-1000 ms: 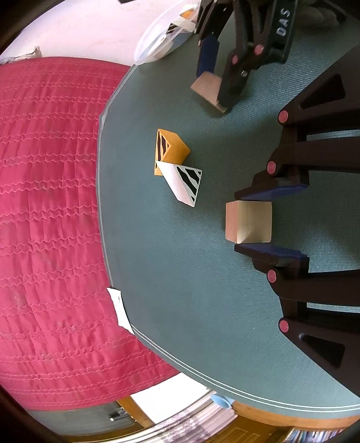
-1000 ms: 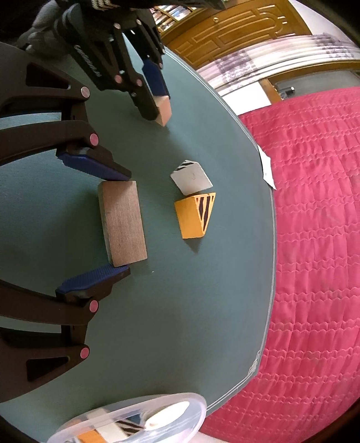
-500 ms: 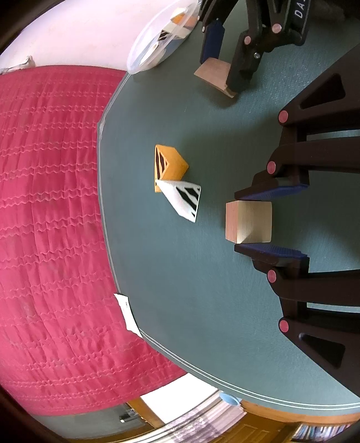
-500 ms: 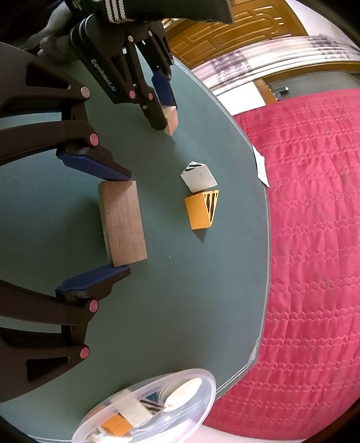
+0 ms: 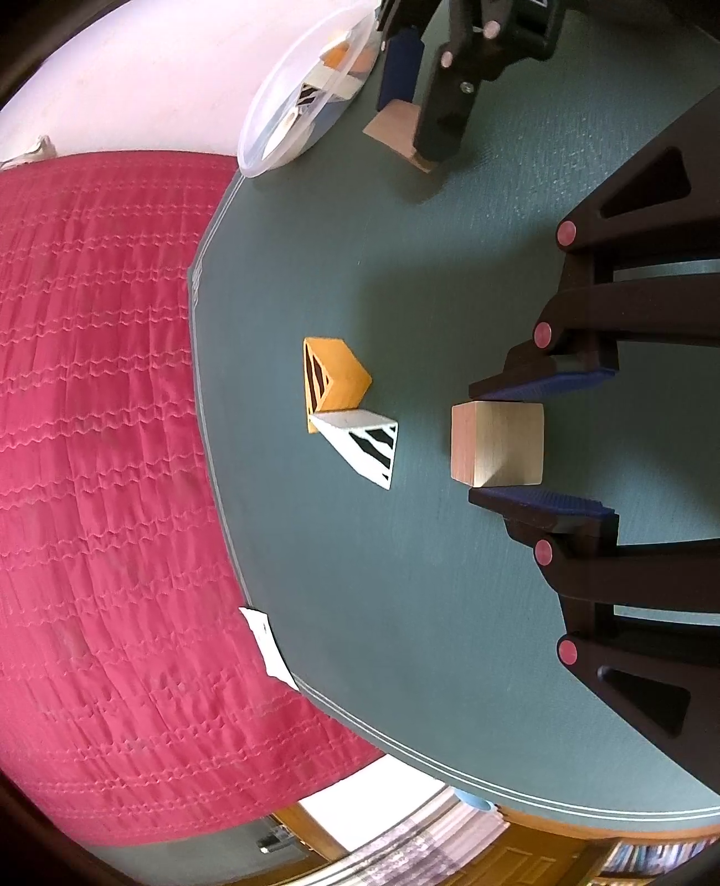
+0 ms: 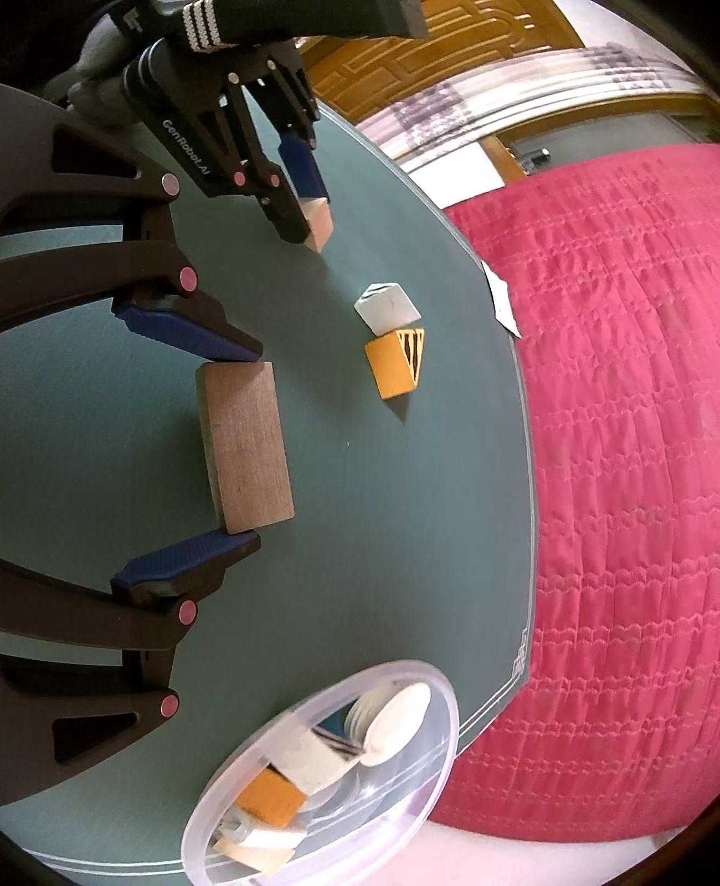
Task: Organize rigid objects
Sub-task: 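Carry the brown block into the bowl and open the right gripper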
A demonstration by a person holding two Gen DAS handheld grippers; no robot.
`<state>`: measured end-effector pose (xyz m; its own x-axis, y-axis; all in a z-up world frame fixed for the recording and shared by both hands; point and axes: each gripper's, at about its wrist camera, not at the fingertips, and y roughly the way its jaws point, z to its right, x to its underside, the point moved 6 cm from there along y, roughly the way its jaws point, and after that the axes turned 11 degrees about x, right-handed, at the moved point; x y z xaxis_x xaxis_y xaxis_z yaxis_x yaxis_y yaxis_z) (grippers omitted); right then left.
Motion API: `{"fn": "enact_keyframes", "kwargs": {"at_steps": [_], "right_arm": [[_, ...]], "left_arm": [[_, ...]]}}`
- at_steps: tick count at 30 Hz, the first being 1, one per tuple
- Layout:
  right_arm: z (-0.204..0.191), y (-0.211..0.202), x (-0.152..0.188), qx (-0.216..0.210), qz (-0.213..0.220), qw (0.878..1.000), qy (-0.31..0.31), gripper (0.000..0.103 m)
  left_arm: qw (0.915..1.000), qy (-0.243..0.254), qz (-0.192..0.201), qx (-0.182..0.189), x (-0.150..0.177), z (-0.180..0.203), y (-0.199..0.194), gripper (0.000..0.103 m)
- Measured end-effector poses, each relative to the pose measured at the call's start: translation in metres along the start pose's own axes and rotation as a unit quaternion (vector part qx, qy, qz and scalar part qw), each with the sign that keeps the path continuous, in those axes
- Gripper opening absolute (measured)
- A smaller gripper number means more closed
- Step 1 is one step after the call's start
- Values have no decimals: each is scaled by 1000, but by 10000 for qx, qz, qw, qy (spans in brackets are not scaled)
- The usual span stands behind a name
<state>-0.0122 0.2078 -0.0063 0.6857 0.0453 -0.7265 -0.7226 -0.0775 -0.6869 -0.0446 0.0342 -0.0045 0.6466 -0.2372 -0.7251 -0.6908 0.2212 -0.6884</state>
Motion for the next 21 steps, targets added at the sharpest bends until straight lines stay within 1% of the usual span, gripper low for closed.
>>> {"fn": "enact_keyframes", "kwargs": {"at_steps": [8,16,21], "right_arm": [[28,-11,-4,174,138,9993,311,62],[70,-26,-13,496,349,9952,764,62],[107,-39,-17,765,511,9897,1095,62]], "left_arm": [[10000,52,-30,34,0,10,2,31],[9999,106,-50,93,-1,19,4,31],[9998,127,-59,153,-3,22,5,31]]}}
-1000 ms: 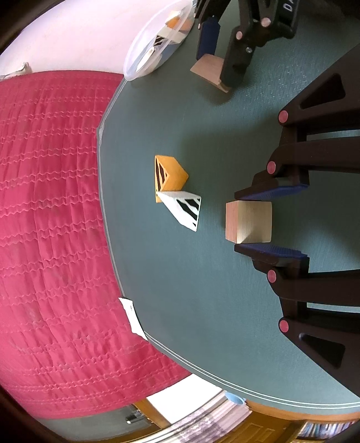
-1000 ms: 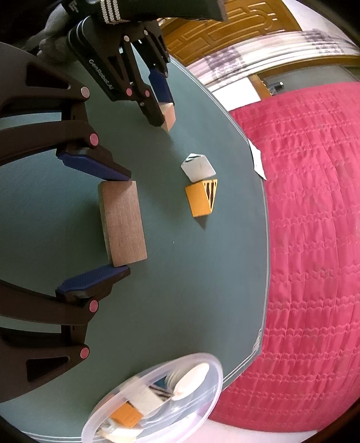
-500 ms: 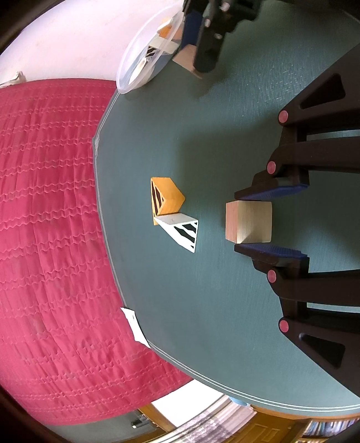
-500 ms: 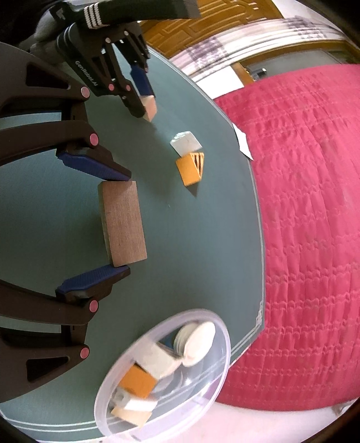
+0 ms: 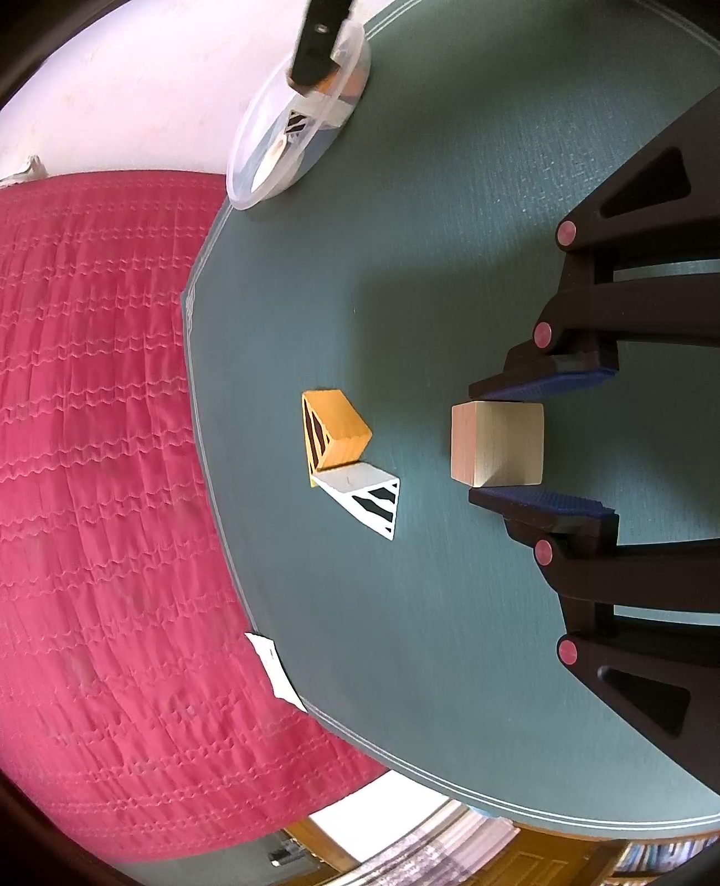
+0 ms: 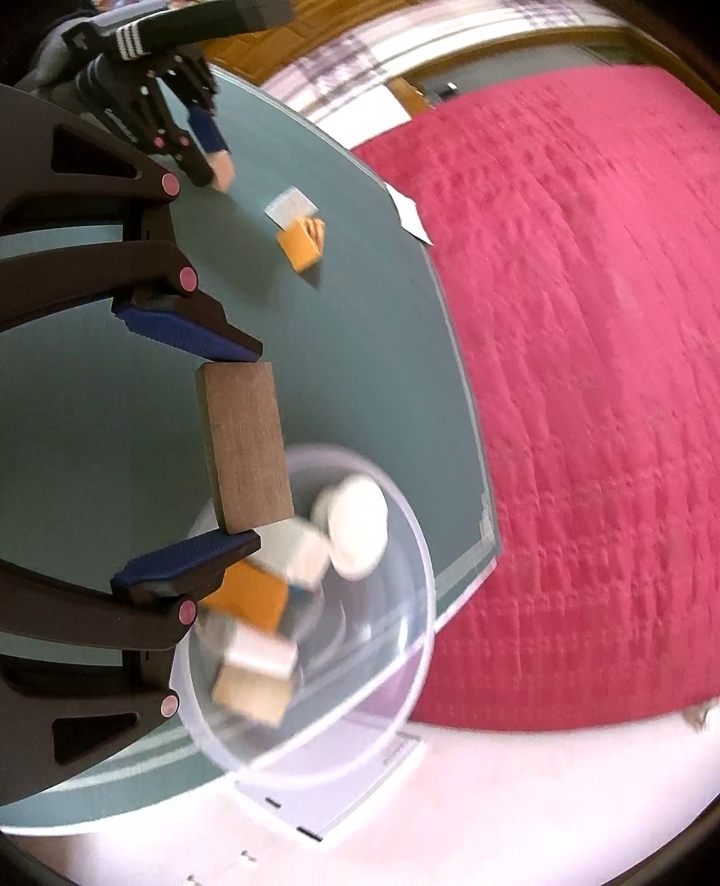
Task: Organize rigid objects
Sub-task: 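Carry the brown block into the bowl and open the right gripper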
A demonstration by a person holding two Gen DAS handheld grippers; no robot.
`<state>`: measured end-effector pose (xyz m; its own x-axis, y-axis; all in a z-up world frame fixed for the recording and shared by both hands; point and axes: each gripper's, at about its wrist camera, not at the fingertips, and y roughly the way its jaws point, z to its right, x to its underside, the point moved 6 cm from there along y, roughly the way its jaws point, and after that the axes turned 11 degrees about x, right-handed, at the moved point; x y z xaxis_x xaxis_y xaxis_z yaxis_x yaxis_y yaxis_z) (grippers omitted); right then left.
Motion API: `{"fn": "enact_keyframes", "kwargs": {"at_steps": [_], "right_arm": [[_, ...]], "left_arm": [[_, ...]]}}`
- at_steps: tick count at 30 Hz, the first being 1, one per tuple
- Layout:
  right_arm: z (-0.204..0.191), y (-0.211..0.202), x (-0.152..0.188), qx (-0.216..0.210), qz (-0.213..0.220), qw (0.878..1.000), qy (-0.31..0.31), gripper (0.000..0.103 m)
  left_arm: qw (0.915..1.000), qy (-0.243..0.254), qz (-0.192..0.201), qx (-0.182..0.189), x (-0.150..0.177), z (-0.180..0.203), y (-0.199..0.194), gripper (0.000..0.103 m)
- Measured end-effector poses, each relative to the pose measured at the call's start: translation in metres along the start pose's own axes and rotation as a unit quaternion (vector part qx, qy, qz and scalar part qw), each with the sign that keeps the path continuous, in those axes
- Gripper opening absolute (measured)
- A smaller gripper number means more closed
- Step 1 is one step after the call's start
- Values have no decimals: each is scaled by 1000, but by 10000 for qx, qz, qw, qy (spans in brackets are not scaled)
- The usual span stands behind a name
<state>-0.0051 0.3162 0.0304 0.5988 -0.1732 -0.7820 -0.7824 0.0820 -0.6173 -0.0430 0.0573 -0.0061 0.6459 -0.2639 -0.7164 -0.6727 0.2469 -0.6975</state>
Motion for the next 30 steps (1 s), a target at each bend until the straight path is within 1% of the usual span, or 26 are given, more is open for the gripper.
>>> {"fn": "enact_keyframes", "kwargs": {"at_steps": [9,12,18,24,27,30], "right_arm": [[76,-4,-13,567,177,9954,746,62],[93,-3,-15,697,211,9930,930,62],[113,0,-17,836,237,9900,1115,62],[120,6,-17,832,263,9882,1258,63],[124,6,-18,811,297,9874,1325,65],[128,4,-18,857,330,9860,1393,65]], "left_arm": [[10000,31,-30,79,-4,9,4,31],[9999,60,-43,115,-5,13,6,31],[9997,142,-66,197,-7,23,8,31],[9996,173,-58,237,-9,28,8,31],[9995,192,-70,256,-11,31,10,31],[9993,216,-73,289,-14,34,10,31]]}}
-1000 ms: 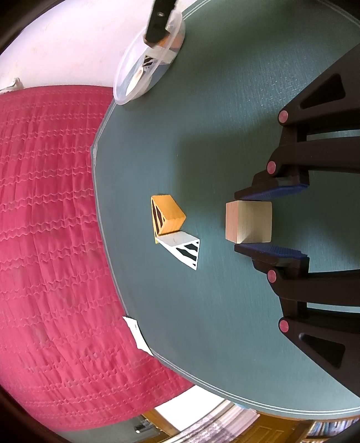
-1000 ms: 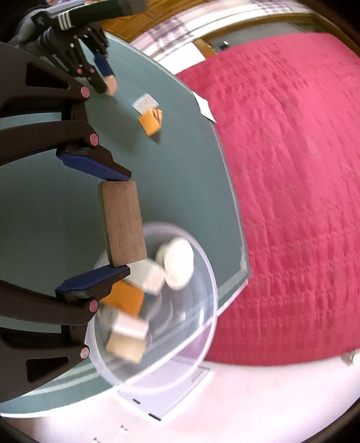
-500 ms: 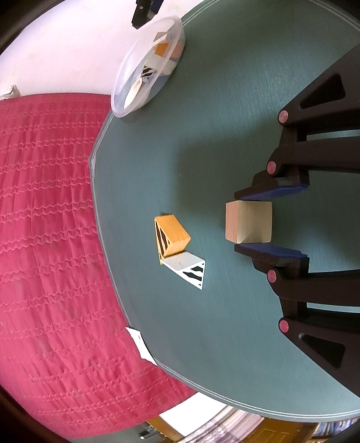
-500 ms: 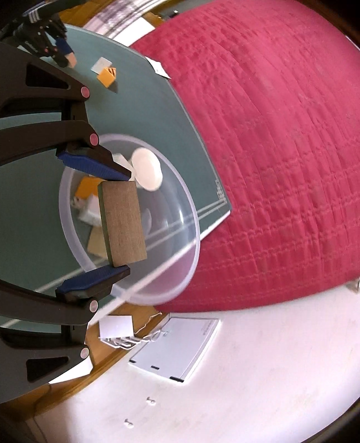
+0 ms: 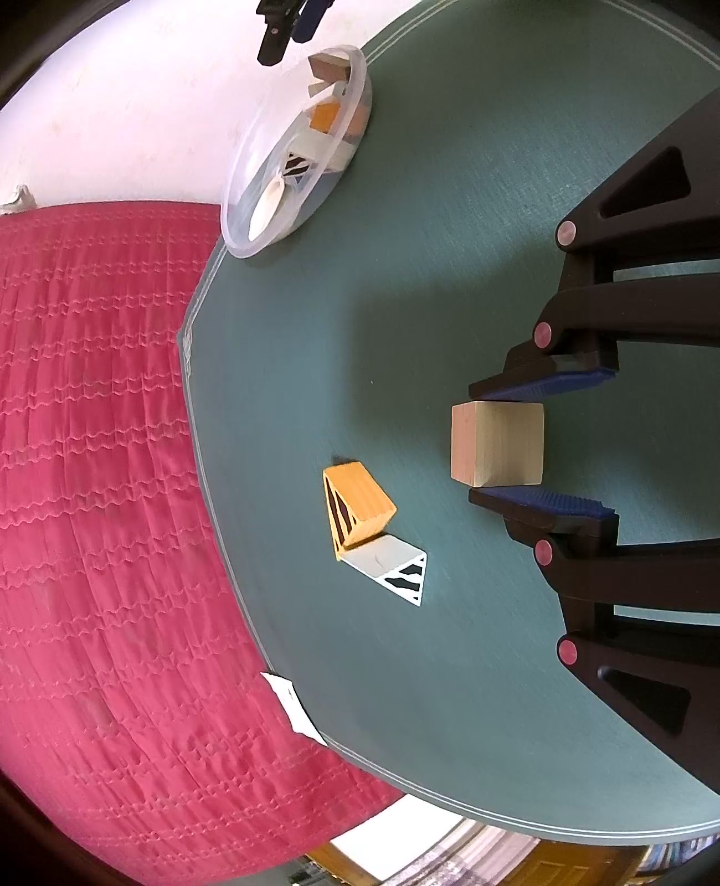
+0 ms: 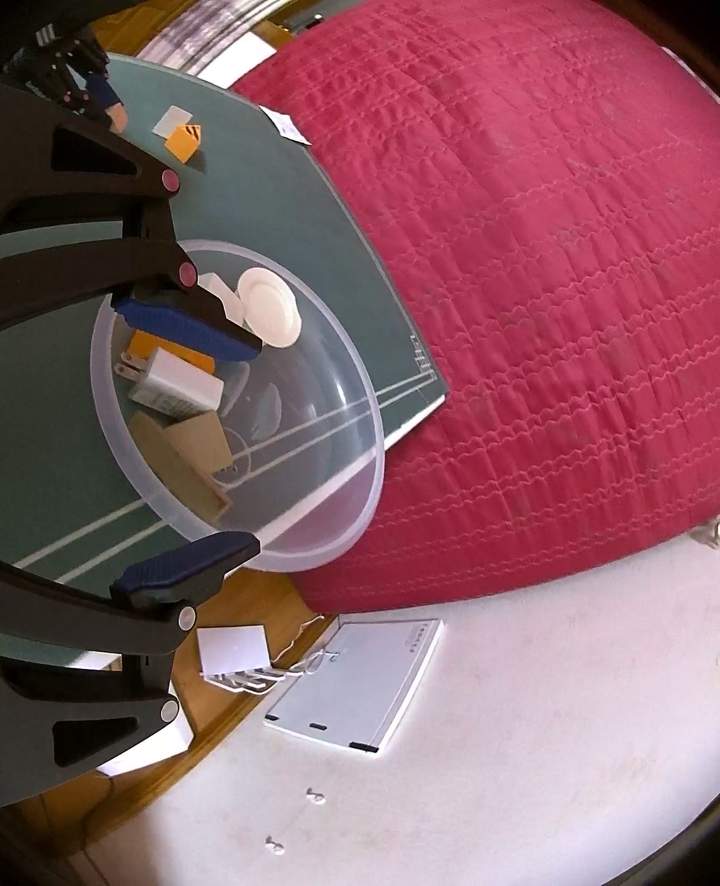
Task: Organize rigid objects
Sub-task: 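Carry the brown block into the bowl and open the right gripper, then lower the tan cube into the bowl and open the left gripper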
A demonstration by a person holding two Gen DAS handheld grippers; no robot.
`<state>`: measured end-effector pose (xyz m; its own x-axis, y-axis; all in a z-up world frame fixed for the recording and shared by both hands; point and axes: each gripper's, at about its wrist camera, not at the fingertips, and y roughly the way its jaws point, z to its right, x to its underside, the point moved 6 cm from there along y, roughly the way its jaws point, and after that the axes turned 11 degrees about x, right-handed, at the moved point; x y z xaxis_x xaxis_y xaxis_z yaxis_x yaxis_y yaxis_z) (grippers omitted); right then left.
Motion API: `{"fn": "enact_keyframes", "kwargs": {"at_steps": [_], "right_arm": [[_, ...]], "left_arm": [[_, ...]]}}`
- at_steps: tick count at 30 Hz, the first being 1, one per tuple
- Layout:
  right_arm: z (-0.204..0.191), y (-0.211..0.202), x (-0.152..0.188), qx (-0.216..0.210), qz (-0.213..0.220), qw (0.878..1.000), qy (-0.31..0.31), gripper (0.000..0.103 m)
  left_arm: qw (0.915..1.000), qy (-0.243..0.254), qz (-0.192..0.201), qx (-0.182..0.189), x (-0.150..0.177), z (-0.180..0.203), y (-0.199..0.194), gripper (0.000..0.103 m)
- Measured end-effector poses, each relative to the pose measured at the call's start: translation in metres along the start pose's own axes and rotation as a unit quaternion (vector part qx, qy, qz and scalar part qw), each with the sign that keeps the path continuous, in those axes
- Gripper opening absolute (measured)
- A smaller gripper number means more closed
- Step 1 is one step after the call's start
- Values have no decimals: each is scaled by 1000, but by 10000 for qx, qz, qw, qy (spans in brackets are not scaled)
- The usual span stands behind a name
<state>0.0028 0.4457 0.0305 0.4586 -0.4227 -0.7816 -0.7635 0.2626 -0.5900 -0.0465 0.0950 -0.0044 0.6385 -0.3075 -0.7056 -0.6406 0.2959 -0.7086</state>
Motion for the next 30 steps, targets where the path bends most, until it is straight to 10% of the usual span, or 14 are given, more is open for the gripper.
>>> {"fn": "enact_keyframes", "kwargs": {"at_steps": [30], "right_arm": [[28,-12,0,542,331,9966,525,65]], "left_arm": [[9888,692,109,1321,-90,114,34,31]]}}
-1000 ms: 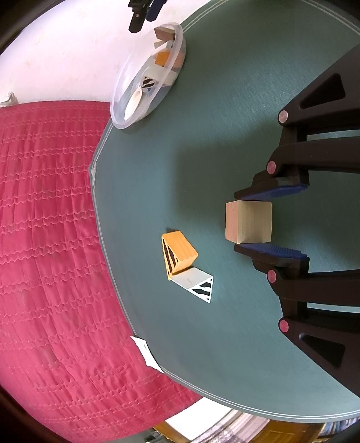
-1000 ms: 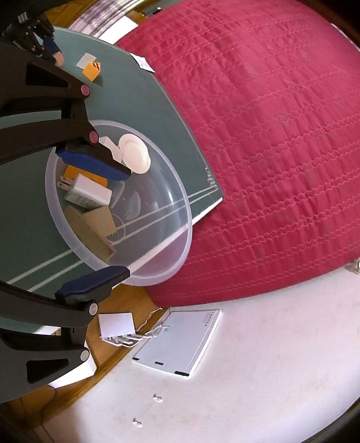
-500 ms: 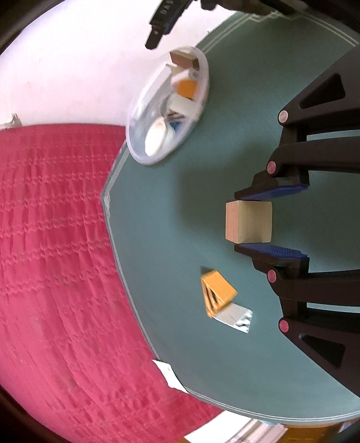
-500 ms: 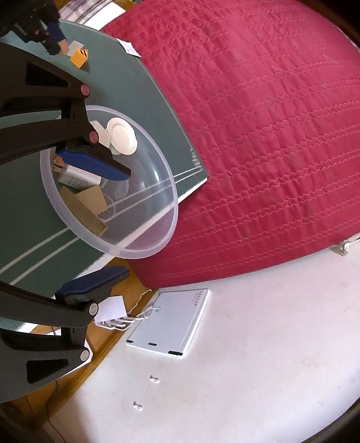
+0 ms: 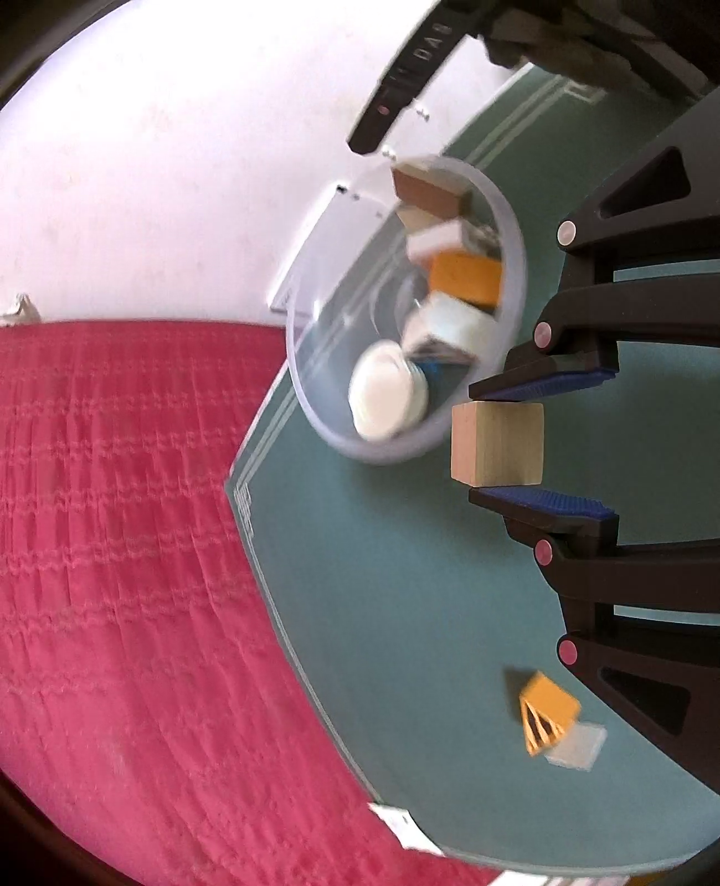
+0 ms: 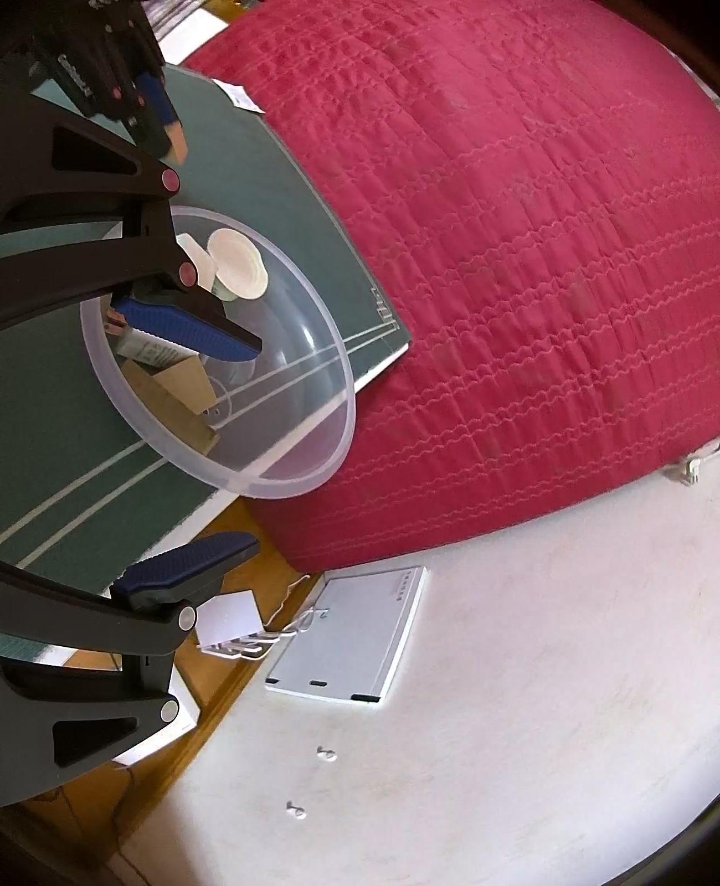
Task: Organize rigid objects
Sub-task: 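Lower the tan cube into the bowl and open the left gripper, then withdraw both open grippers from the bowl toward the remaining blocks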
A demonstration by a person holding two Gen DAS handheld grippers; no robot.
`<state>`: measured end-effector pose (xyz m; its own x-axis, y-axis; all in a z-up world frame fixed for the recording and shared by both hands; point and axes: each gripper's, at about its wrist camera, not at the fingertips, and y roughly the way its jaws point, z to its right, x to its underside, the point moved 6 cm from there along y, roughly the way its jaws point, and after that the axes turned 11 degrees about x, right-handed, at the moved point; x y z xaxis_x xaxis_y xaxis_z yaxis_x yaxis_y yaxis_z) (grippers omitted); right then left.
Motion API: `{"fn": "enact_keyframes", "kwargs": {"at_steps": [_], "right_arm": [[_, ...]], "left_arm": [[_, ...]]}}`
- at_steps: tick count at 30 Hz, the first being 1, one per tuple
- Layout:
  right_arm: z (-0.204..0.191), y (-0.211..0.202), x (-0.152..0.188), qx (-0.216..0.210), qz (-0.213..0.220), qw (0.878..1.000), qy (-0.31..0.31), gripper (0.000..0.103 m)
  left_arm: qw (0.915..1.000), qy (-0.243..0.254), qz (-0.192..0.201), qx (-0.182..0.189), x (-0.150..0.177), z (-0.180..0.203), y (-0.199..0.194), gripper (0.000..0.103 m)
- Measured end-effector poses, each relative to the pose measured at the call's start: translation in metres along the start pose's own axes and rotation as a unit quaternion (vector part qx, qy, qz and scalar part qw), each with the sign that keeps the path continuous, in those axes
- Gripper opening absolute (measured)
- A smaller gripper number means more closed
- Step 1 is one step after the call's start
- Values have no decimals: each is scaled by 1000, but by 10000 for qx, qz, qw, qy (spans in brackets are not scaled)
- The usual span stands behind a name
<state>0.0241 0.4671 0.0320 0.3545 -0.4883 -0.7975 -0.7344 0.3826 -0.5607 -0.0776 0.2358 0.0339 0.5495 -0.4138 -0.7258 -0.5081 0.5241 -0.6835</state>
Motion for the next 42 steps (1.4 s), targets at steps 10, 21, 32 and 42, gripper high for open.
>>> {"fn": "enact_keyframes", "kwargs": {"at_steps": [10,21,32,42], "right_arm": [[5,4,3,-2,-76,9999,114,65],[1,2,8,48,-24,10000,-6,65],[-7,0,10,80,43,9998,-168,65],[-19,-4,16,76,158,9990,-403,65]], "left_arm": [[9993,183,52,327,-36,31,32,31],[9972,119,32,734,-52,45,58,59],[9993,-298,51,218,-40,2,47,68],[9996,-204,37,-180,-23,-3,40,81]]}}
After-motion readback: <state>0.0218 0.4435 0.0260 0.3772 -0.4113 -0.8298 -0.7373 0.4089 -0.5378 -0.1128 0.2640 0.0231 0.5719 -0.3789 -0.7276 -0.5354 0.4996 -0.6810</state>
